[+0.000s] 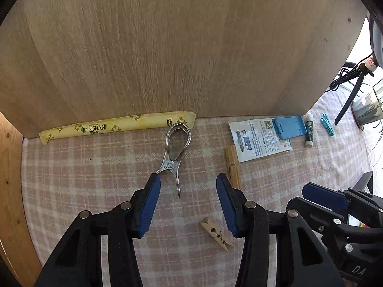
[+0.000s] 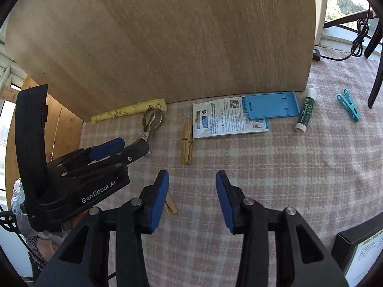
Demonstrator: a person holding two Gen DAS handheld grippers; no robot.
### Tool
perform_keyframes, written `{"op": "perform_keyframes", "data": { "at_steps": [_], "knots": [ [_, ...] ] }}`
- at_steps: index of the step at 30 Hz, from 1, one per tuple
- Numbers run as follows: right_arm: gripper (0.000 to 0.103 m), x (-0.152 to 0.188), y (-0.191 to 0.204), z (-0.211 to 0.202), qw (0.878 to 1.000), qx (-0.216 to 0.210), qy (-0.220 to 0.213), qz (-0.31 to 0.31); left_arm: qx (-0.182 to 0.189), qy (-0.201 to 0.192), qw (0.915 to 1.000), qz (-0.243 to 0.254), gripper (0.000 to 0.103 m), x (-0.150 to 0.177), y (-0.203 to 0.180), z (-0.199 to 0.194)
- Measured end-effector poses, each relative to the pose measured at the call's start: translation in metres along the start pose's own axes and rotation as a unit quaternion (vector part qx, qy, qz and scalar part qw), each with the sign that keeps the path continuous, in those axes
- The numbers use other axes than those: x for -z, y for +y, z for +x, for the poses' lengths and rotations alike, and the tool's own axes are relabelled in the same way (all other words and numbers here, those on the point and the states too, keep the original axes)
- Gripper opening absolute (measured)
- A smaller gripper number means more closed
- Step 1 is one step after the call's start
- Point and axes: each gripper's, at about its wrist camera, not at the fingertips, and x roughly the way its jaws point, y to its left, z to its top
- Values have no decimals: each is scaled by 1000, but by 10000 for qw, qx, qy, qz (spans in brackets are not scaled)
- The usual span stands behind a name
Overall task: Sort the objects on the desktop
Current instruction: 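Grasp the silver metal clip with the left tool while the right tool grasps a wooden clothespin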
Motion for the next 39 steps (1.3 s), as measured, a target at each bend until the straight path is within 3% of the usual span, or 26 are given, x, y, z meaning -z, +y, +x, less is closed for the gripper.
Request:
{"op": "perform_keyframes", "data": {
  "at_steps": [8,12,19,22,31,39],
  "knots": [
    [38,-24,5,50,9996,48,292,47,-170,175,9997,-98,45,-13,11,38],
    [36,-30,9,69,9990,94,435,29,-182,227,9994,-185,26,-12,17,46],
    [28,-32,22,88,9981,374,478,-125,-296,157,9992,-210,20,-3,23,49],
    [15,-30,29,90,9964,655,443,-316,-333,129,9989,-298,20,4,27,47],
    [14,10,15,74,9973,466,476,-292,-340,109,9974,-629,20,54,36,34],
    [14,55,-7,33,9985,383,372,-142,-326,66,9979,-560,19,108,17,3]
  ]
}}
